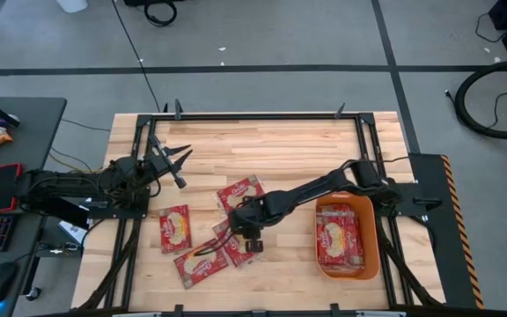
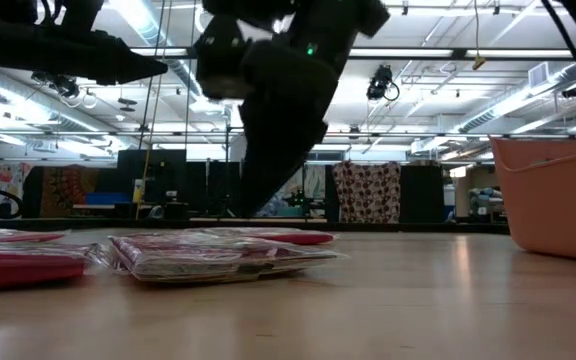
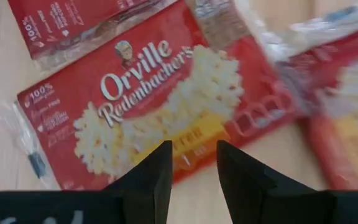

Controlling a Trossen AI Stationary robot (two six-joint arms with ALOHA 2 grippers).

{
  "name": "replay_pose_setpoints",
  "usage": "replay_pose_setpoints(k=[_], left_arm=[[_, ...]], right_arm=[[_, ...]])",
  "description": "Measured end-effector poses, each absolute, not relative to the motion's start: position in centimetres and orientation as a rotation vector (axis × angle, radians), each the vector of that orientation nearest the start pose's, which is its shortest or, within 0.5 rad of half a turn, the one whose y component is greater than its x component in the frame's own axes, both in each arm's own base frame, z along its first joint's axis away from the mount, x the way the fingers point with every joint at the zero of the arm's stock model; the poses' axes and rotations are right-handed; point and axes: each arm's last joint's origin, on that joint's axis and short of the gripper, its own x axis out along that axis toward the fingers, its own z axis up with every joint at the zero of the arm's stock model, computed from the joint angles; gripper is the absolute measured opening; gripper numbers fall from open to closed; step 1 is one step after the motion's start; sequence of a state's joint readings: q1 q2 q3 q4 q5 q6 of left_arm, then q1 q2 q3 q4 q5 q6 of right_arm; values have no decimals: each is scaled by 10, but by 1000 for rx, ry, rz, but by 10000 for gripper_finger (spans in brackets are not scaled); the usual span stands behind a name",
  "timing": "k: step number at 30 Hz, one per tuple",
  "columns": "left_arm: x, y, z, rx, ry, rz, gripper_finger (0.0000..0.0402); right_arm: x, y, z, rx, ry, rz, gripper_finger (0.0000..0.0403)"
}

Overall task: Sort popcorn bags into baskets
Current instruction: Put the red popcorn bag into the orange bin

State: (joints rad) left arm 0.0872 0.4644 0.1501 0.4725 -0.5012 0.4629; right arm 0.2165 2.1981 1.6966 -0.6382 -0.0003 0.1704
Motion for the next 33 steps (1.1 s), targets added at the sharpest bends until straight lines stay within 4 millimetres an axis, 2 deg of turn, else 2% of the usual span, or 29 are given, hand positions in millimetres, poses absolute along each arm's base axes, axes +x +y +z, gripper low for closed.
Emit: replay_pose_setpoints(k=[4, 7, 10, 15, 27, 31, 33], left_arm=[[126, 25, 218, 416, -18, 612, 68], [126, 25, 218, 416, -19, 612, 68], [126, 25, 218, 416, -18, 612, 68], [126, 25, 218, 417, -18, 615, 68], [126, 25, 218, 419, -17, 615, 68], [126, 25, 218, 419, -17, 616, 68], [126, 25, 218, 419, -17, 616, 68]], right_arm=[[456, 98, 147, -26, 1131, 168, 130], [458, 94, 148, -77, 1110, 197, 130], [459, 79, 147, -47, 1136, 162, 129], [452, 47, 144, 30, 1255, 6, 123], [420, -16, 145, -92, 1535, -479, 118], [405, -31, 147, -157, 1660, -579, 118], [401, -35, 155, -172, 1656, -631, 117]])
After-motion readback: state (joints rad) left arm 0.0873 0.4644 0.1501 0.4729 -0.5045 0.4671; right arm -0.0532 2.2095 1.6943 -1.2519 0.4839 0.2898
